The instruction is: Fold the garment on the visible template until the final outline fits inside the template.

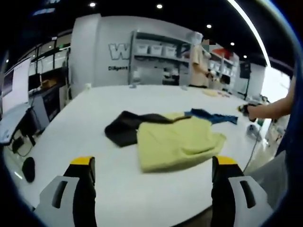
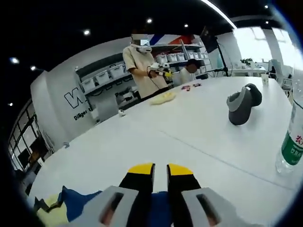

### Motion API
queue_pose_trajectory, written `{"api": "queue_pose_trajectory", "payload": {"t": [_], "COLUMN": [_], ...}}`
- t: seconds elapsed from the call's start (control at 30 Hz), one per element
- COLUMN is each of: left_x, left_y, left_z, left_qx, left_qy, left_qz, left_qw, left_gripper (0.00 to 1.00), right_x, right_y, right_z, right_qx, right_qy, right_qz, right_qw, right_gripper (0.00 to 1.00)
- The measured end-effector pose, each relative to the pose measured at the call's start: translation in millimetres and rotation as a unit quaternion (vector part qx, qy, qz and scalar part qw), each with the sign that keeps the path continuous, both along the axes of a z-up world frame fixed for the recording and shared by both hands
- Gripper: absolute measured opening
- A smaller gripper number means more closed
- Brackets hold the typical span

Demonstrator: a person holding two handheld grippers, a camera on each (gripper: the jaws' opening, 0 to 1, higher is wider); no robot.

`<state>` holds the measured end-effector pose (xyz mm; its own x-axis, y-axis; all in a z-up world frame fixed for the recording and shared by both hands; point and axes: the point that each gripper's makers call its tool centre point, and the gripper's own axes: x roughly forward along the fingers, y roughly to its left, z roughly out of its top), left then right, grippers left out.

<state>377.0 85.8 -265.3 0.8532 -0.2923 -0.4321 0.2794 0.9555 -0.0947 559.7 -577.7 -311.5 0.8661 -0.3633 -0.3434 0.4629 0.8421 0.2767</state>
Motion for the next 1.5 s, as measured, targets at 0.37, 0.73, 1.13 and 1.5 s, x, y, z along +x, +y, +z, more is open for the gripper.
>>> {"api": "queue_pose_trajectory", "payload": {"t": [0.37, 0.73, 1.13, 1.5], "left_x": [3.4, -1.6, -2.5, -4.1], "left_y": [-9, -6, -6, -5], "left_z": [-1.2, 0.7, 1.0, 2.0], "left_qx": [-0.005, -0.006, -0.003, 0.005], "left_qy": [-0.003, -0.006, -0.001, 0.005], "left_qz": [-0.02, -0.018, -0.015, -0.009], "left_qw": [0.9998, 0.9998, 0.9999, 0.9999], "left_gripper": [0.97, 0.97, 0.97, 0.97], "right_x": [-28, -45, -39, -36], "right_y": [69, 96, 90, 83], "right_z": [-25.2, -55.0, -72.8, -75.3], "right_qx": [-0.121, -0.194, -0.288, -0.279], "right_qy": [0.088, 0.148, 0.2, 0.203], "right_qz": [0.17, 0.245, 0.267, 0.261], "right_qw": [0.9741, 0.9383, 0.8975, 0.9016], "right_gripper": [0.06, 0.13, 0.14, 0.0]}}
